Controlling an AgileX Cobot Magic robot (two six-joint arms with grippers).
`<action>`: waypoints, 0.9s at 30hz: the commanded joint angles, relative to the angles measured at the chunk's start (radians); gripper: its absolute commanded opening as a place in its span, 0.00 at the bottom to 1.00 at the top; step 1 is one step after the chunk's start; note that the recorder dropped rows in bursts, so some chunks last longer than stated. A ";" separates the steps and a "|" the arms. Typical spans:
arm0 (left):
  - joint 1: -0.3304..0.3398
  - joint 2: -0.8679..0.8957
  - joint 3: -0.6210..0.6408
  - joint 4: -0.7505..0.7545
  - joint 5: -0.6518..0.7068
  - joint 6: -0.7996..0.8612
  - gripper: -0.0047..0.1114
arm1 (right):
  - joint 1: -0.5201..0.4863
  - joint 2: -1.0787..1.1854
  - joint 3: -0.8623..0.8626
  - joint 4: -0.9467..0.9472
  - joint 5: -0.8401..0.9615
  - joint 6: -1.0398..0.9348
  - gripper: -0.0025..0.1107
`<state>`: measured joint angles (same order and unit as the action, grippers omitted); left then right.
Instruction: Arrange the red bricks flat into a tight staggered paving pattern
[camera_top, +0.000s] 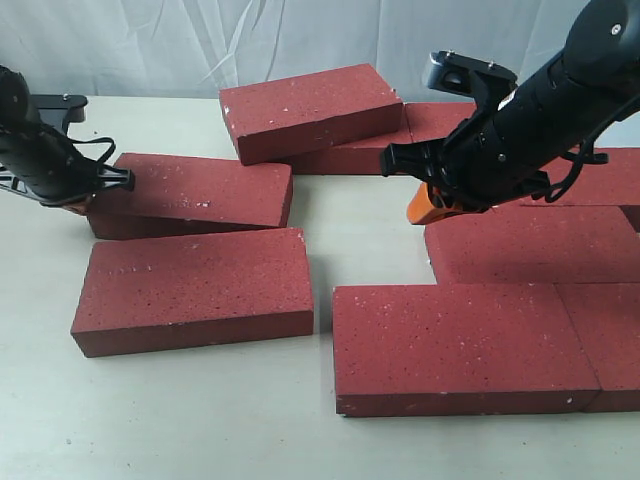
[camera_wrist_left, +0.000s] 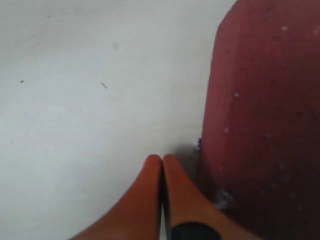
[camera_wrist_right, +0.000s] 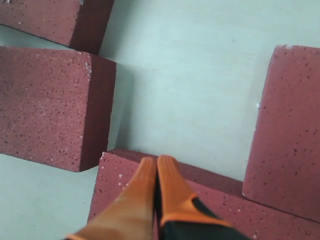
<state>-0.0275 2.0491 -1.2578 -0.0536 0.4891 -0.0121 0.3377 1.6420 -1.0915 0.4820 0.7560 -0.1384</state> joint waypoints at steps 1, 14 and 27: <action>-0.028 0.004 0.001 -0.098 -0.024 0.055 0.04 | 0.001 -0.009 -0.001 0.016 -0.012 -0.009 0.02; -0.113 0.004 0.001 -0.178 -0.038 0.062 0.04 | 0.001 -0.009 -0.001 0.016 -0.011 -0.009 0.02; -0.184 0.004 0.001 -0.303 -0.072 0.076 0.04 | 0.001 -0.009 -0.001 0.016 -0.009 -0.009 0.02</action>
<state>-0.2005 2.0491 -1.2578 -0.3148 0.4372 0.0566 0.3377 1.6420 -1.0915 0.4983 0.7560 -0.1393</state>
